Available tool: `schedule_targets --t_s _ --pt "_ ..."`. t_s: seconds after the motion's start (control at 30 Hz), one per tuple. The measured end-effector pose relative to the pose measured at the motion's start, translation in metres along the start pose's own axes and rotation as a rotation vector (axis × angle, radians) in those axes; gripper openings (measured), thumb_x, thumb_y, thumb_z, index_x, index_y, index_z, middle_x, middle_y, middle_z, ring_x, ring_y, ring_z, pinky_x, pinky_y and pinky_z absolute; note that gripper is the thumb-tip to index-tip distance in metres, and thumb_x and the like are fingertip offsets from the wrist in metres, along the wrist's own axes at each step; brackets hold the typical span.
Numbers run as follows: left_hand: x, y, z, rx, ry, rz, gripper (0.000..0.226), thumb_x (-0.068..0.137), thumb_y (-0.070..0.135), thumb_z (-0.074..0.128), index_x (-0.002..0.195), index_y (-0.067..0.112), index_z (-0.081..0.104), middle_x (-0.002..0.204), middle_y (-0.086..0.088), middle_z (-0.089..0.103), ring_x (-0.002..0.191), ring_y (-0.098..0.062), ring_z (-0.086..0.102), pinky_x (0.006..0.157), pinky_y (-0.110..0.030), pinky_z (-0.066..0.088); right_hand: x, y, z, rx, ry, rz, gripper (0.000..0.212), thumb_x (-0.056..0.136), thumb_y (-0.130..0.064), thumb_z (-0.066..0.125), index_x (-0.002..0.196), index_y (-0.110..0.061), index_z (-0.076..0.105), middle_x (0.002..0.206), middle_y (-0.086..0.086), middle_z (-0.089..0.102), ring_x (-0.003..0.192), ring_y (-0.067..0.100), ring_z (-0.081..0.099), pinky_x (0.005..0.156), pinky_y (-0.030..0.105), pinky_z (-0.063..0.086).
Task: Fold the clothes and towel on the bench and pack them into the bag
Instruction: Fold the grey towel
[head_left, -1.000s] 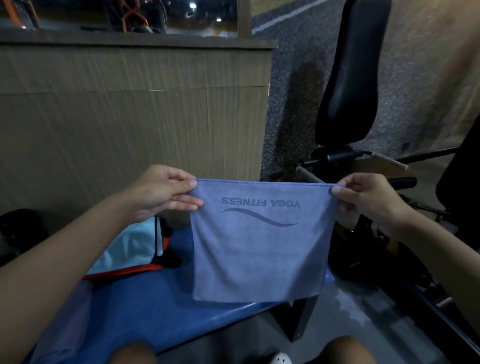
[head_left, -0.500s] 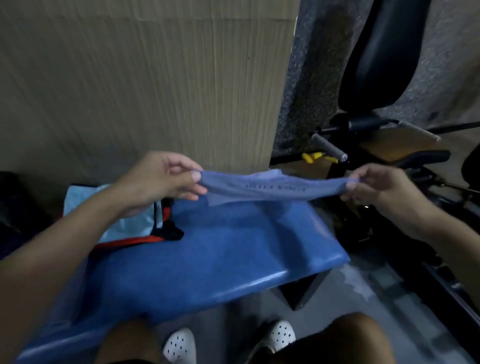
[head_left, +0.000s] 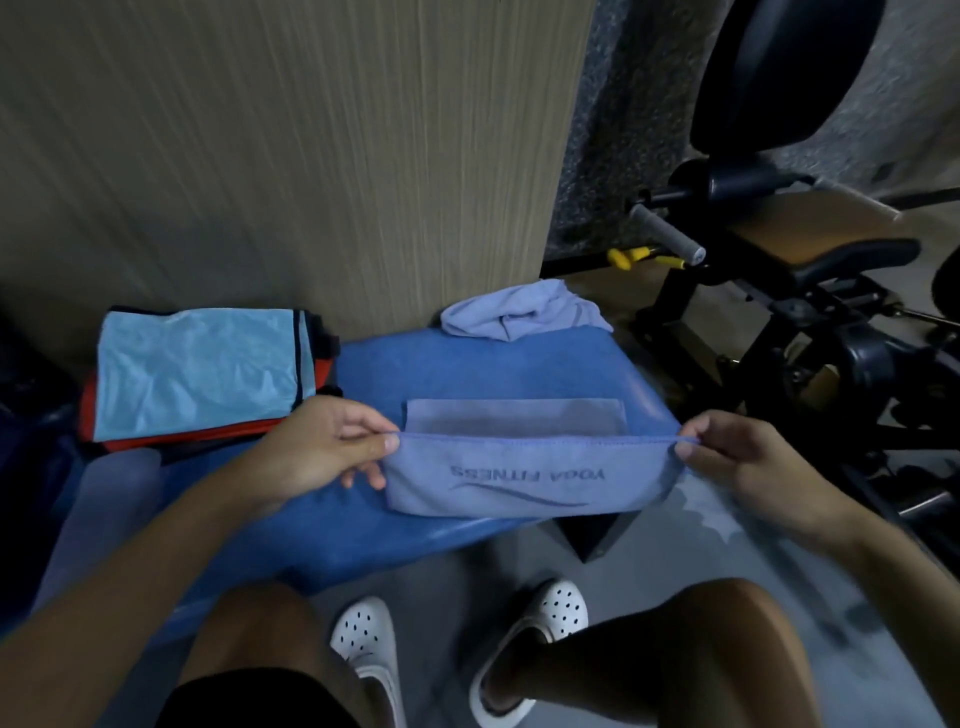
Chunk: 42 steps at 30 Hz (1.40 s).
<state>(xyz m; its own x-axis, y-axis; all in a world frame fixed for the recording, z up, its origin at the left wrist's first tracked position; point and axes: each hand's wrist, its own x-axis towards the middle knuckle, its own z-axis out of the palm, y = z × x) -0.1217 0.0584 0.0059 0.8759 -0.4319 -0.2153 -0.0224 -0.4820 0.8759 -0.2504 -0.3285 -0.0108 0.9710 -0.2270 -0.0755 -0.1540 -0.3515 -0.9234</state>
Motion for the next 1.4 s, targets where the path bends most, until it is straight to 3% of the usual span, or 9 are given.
schedule_targets --t_s 0.17,0.3,0.47,0.77,0.9,1.0,1.17,1.27,1.4 --pt "0.064 -0.017 0.015 0.082 0.225 -0.016 0.011 0.093 0.013 0.066 0.085 0.010 0.072 0.054 0.000 0.065 0.044 -0.006 0.056 0.050 -0.017 0.043 0.052 0.018 0.030 0.066 0.260 -0.014 0.014 0.092 -0.006 0.064 0.079 -0.009 0.061 0.069 0.000 0.059 0.064 0.004 0.052 0.060 0.015 0.043" --pt "0.105 -0.041 0.030 0.283 0.276 -0.004 0.021 0.091 0.016 0.067 0.071 0.019 0.067 0.049 0.008 0.061 0.044 -0.002 0.056 0.060 -0.033 0.053 0.093 0.046 0.050 0.042 0.389 0.019 0.017 0.092 -0.009 0.065 0.076 -0.016 0.062 0.071 0.004 0.060 0.068 0.013 0.051 0.063 0.027 0.043" --pt "0.123 -0.058 0.042 0.396 0.344 -0.020 0.021 0.090 0.021 0.065 0.070 0.017 0.062 0.053 0.001 0.062 0.054 -0.017 0.064 0.061 -0.041 0.056 0.119 0.072 0.063 -0.163 0.444 0.044 0.009 0.089 -0.016 0.068 0.081 -0.017 0.064 0.075 0.002 0.068 0.074 0.021 0.063 0.076 0.040 0.051" --pt "0.125 -0.058 0.052 0.528 0.400 -0.068 0.019 0.091 0.028 0.060 0.072 0.024 0.058 0.060 0.005 0.059 0.067 -0.025 0.062 0.063 -0.040 0.054 0.120 0.066 0.070 -0.361 0.488 -0.026 0.009 0.088 -0.013 0.069 0.082 -0.016 0.064 0.072 -0.001 0.065 0.072 0.020 0.060 0.069 0.027 0.039" --pt "0.125 -0.056 0.061 0.704 0.427 -0.005 0.011 0.096 0.028 0.055 0.096 0.020 0.062 0.086 -0.002 0.064 0.078 -0.033 0.062 0.062 -0.040 0.050 0.118 0.062 0.071 -0.420 0.449 0.001 0.005 0.087 -0.012 0.069 0.084 -0.012 0.065 0.075 -0.005 0.062 0.073 0.016 0.057 0.068 0.022 0.036" --pt "0.119 -0.045 0.074 0.873 0.596 0.286 0.032 0.097 0.027 0.049 0.119 0.007 0.061 0.107 -0.015 0.058 0.089 -0.039 0.059 0.069 -0.048 0.052 0.112 0.059 0.071 -0.576 0.480 -0.087 0.017 0.089 -0.020 0.067 0.102 -0.009 0.065 0.097 0.007 0.062 0.091 0.029 0.059 0.081 0.034 0.045" --pt "0.108 -0.049 0.119 0.899 0.251 0.539 0.046 0.098 0.033 0.036 0.132 0.017 0.061 0.140 -0.002 0.058 0.132 -0.023 0.051 0.108 -0.044 0.038 0.086 0.043 0.115 -0.939 0.229 -0.406 0.051 0.101 -0.045 0.033 0.129 -0.012 0.059 0.138 0.010 0.055 0.132 0.031 0.046 0.108 0.049 0.034" --pt "0.106 -0.071 0.120 0.995 0.110 0.469 0.054 0.099 0.045 0.031 0.147 0.028 0.047 0.158 0.002 0.038 0.148 -0.018 0.031 0.119 -0.046 0.025 0.077 0.059 0.140 -1.076 0.031 -0.320 0.066 0.103 -0.054 0.009 0.145 -0.019 0.047 0.154 0.007 0.039 0.144 0.027 0.032 0.114 0.051 0.020" --pt "0.106 -0.082 0.113 1.047 0.096 0.449 0.059 0.098 0.055 0.030 0.153 0.033 0.035 0.163 0.005 0.026 0.152 -0.018 0.020 0.121 -0.047 0.022 0.077 0.071 0.130 -1.143 -0.013 -0.265 0.066 0.102 -0.056 0.006 0.149 -0.025 0.039 0.157 0.008 0.033 0.145 0.027 0.030 0.116 0.051 0.020"
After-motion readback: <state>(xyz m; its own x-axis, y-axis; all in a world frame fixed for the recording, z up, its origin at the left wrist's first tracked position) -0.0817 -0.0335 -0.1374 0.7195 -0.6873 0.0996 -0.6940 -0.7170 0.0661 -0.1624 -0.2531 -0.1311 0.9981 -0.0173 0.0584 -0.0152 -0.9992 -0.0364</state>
